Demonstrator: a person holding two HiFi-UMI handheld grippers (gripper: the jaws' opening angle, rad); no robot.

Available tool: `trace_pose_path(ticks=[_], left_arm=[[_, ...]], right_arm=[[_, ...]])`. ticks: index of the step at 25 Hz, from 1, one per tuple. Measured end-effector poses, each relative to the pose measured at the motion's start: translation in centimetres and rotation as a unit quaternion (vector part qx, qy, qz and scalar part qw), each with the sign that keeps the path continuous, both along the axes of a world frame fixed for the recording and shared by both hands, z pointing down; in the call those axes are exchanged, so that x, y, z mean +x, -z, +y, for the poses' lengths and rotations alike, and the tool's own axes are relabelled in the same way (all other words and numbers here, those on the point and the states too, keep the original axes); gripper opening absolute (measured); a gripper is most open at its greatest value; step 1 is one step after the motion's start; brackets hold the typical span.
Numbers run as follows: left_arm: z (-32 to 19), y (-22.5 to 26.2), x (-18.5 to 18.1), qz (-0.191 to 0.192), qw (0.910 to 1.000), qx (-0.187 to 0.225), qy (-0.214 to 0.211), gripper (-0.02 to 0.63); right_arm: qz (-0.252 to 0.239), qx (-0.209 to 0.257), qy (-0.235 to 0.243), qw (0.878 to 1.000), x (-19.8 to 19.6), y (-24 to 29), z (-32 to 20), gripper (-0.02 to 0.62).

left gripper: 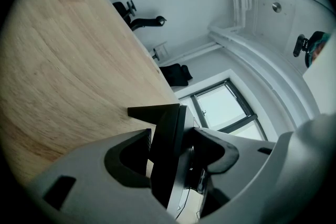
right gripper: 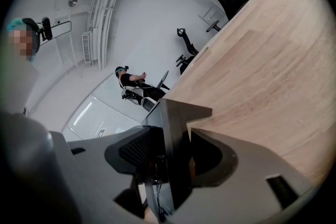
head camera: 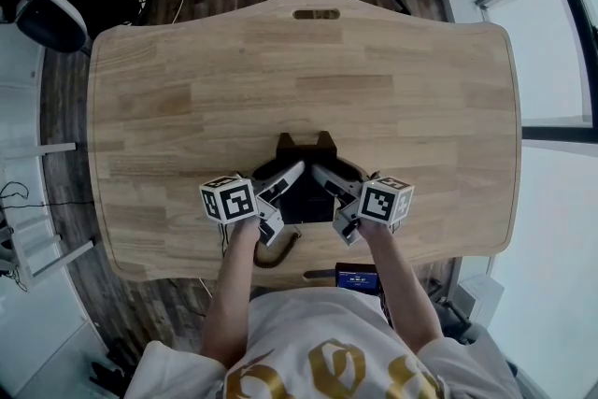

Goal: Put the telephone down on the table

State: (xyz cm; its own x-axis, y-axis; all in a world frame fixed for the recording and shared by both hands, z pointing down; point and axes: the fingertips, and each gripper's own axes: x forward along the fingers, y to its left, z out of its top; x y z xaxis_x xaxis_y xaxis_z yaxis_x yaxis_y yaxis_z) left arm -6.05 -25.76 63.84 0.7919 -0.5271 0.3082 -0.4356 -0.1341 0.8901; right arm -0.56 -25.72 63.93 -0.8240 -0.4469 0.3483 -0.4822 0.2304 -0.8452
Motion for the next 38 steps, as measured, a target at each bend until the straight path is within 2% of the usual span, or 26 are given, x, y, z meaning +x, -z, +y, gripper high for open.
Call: trace_pose_path(ticks=[7,20,24,29,32,34,38], left_arm=[[0.0,0.1,0.1,-0.004,1.0000,-0.002,0.006,0.241],[0.1,0.4,0.0,-0.046,0.9988,-0.003,0.018,0.245],[-0.3,1.0,-1.0,-0.072,0.9967,0.013,0.036,0.255],[0.0,2.0,-2.6,-0.092,0.9940,0.029,0.052,0.279],[0.1,3.2,-3.3,-0.115,0.9898,0.055,0.064,0.279],[0.5,4.2,-3.4,-0.148,0.9839,0.085,0.055,0.279],[1.5,6.3,-3.1,-0.229,0.9609,0.154,0.021,0.265]], right_arm=[[0.007,0.000,0.002,1.000,0.0,0.0,0.1,0.233],[0.085,0.041,0.003,0.996,0.9,0.3,0.6,0.233],[0.100,0.043,-0.012,0.994,2.0,0.6,1.0,0.233],[0.136,0.096,-0.034,0.985,2.7,2.8,0.8,0.216],[0.147,0.119,-0.038,0.981,2.6,4.2,1.0,0.198],[0.150,0.130,-0.048,0.979,2.9,5.0,1.4,0.159],[0.134,0.143,-0.066,0.978,3.3,7.0,2.4,0.038]])
